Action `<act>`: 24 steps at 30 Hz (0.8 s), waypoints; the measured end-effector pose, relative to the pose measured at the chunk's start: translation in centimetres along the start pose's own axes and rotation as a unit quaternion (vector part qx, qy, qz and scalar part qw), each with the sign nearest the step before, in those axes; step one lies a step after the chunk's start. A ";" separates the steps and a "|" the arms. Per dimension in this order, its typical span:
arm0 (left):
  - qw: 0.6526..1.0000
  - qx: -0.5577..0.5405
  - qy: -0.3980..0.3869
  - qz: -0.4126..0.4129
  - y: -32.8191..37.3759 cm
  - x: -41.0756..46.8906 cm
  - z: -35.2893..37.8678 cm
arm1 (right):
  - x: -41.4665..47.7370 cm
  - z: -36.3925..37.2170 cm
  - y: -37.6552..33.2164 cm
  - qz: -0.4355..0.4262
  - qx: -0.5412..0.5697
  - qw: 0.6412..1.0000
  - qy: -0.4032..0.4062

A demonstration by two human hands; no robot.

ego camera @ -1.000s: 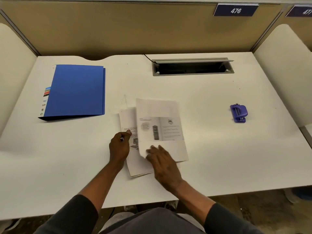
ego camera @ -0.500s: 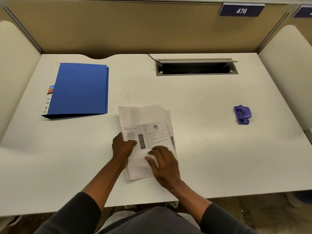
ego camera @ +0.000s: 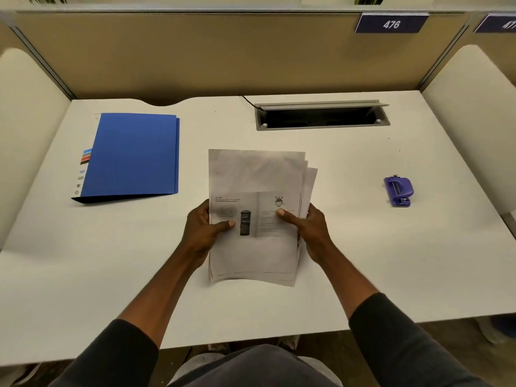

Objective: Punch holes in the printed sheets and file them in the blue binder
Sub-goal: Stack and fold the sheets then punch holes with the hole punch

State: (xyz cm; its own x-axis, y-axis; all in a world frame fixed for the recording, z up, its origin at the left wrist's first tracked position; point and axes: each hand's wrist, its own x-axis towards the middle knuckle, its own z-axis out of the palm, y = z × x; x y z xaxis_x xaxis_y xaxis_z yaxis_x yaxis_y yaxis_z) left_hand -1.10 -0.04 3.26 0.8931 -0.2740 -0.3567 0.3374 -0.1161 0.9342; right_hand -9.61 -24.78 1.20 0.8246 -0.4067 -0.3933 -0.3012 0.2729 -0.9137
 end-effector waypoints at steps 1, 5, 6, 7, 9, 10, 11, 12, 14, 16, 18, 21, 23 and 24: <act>1.000 0.004 -0.009 0.012 0.6 -0.1 0.1 | 0.0 0.1 -0.7 -0.006 0.015 1.000 -0.025; 0.998 0.001 -0.015 0.053 2.6 0.3 -0.1 | -0.1 0.9 -3.8 -0.066 -0.020 0.997 -0.023; 0.998 -0.010 -0.006 0.060 3.1 0.5 -0.2 | 0.0 1.2 -4.5 -0.091 -0.033 0.995 -0.015; 0.997 -0.024 0.004 0.070 3.7 0.6 -0.3 | -0.1 1.6 -5.4 -0.119 -0.049 0.992 -0.009; 0.994 -0.046 0.026 0.098 4.5 0.8 -0.4 | -0.2 2.1 -7.1 -0.169 -0.082 0.982 -0.003; 0.992 -0.051 0.035 0.114 4.9 0.8 -0.4 | -0.2 2.4 -7.7 -0.185 -0.091 0.978 -0.004; 0.990 -0.051 0.042 0.128 5.2 0.8 -0.4 | -0.3 2.5 -8.2 -0.195 -0.095 0.976 -0.005; 0.988 -0.050 0.046 0.139 5.4 0.7 -0.4 | -0.4 2.6 -8.4 -0.199 -0.096 0.975 -0.005; 0.987 -0.042 0.057 0.146 5.1 0.7 -0.3 | -0.5 2.7 -8.1 -0.199 -0.102 0.975 -0.005; 0.988 -0.028 0.068 0.135 4.4 0.5 -0.1 | -0.5 2.7 -7.2 -0.183 -0.117 0.976 -0.004; 0.990 -0.012 0.073 0.120 3.3 0.1 0.1 | -0.7 2.6 -6.1 -0.159 -0.125 0.979 -0.008; 0.991 0.001 0.077 0.107 1.8 -0.3 -0.1 | -1.2 2.3 -5.0 -0.133 -0.104 0.986 -0.006; 0.991 0.009 0.082 0.105 1.6 -0.6 0.0 | -1.7 2.2 -4.7 -0.125 -0.093 0.988 0.001; 0.991 0.016 0.082 0.108 1.6 -0.7 0.2 | -1.8 2.3 -4.7 -0.126 -0.097 0.987 0.003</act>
State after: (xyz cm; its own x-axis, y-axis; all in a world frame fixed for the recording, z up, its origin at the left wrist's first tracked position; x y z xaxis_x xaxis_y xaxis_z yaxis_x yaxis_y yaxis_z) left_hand -1.22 -0.25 5.02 0.9807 -0.1368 -0.1395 0.1261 -0.1022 0.9867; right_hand -8.57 -23.32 6.48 0.8822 -0.4462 -0.1507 -0.1736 -0.0106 -0.9848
